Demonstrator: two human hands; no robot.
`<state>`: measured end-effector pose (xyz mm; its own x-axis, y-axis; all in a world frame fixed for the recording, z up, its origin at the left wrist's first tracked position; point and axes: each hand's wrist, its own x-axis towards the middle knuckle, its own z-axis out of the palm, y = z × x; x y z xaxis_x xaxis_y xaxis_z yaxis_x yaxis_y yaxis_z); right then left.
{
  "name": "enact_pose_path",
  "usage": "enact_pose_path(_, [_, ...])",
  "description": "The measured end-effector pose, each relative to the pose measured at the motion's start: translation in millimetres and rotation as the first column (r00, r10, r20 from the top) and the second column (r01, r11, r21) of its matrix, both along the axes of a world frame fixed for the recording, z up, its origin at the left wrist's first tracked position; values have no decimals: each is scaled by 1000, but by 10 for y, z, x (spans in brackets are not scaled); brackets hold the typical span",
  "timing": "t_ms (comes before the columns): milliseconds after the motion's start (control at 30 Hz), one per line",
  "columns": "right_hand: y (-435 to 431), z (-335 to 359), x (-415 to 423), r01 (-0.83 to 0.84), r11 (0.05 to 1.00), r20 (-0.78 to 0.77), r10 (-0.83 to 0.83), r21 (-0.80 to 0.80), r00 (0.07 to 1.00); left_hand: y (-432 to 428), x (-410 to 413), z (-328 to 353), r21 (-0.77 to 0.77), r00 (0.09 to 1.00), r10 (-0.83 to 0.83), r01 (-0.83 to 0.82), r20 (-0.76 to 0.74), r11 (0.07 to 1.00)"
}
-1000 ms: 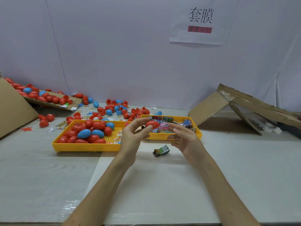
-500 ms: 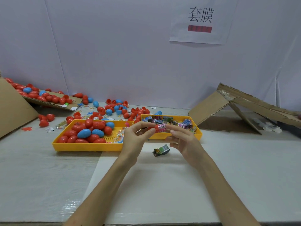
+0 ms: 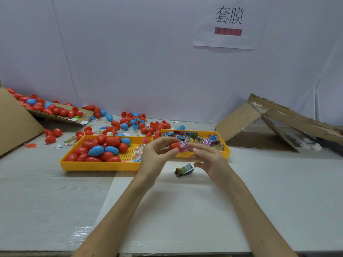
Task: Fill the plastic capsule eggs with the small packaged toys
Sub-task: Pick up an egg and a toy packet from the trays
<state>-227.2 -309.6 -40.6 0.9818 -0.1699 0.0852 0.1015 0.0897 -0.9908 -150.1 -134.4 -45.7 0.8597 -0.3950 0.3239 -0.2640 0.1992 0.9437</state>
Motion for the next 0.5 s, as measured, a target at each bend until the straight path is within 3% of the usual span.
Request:
enact_pose_path(167, [21,-34,15,141,990,59,-142,17,988,-17,-16,-3,6,999,-45,45,-5,999])
enact_pose_path(333, [-4,-56,30,366,927,254,-336,-82,907,-25,-18,-4,27,999,-51,52,-7,998])
enact_pose_path(500, [94,-56,33,297,934,300,-230,-200,926,-26,-27,-4,46,999,-48,48,2,998])
